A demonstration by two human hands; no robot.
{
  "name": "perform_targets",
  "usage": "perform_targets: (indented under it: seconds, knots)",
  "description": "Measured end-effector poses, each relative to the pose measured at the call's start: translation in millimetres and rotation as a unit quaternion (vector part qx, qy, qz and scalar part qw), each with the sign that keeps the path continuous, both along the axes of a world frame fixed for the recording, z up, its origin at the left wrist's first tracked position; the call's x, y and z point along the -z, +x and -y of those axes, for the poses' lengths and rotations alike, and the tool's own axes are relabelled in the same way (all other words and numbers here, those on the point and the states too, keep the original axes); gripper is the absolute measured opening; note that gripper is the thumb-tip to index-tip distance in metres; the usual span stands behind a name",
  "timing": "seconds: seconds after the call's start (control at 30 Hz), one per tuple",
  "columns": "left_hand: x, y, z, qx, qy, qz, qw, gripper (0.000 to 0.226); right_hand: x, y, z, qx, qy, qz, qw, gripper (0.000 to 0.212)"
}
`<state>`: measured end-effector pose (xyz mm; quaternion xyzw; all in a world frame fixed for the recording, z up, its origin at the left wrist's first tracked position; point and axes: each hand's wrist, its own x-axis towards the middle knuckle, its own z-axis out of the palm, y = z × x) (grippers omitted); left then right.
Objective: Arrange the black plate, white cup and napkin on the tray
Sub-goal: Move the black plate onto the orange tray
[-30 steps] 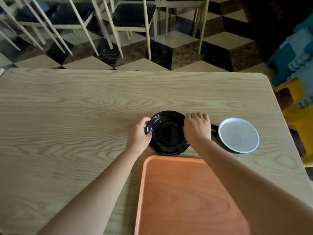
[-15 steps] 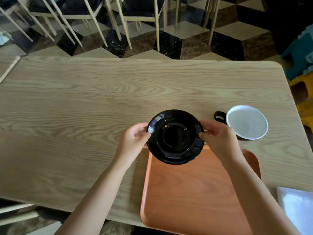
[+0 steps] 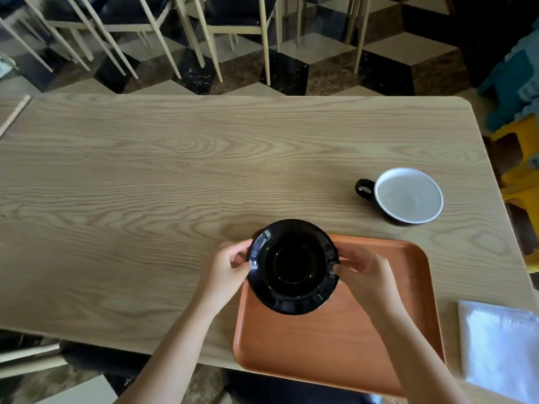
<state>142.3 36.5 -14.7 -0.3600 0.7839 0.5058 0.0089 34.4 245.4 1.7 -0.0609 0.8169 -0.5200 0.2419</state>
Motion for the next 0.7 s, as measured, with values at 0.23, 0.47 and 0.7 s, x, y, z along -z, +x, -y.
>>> perform_targets:
  seconds: [0.23,0.47,0.7]
  knots:
    - [-7,0,-2,0.029,-0.039,0.018,0.999,0.05,8,6,-3,0.004,0.011,0.01,1.0,0.052]
    - [-12,4,0,0.031,-0.068,0.038,0.996,0.048,13,10,0,-0.014,0.019,-0.016,1.0,0.041]
    - [-13,5,0,0.019,-0.045,0.043,0.998,0.05,15,11,-1,-0.032,0.03,-0.028,0.999,0.036]
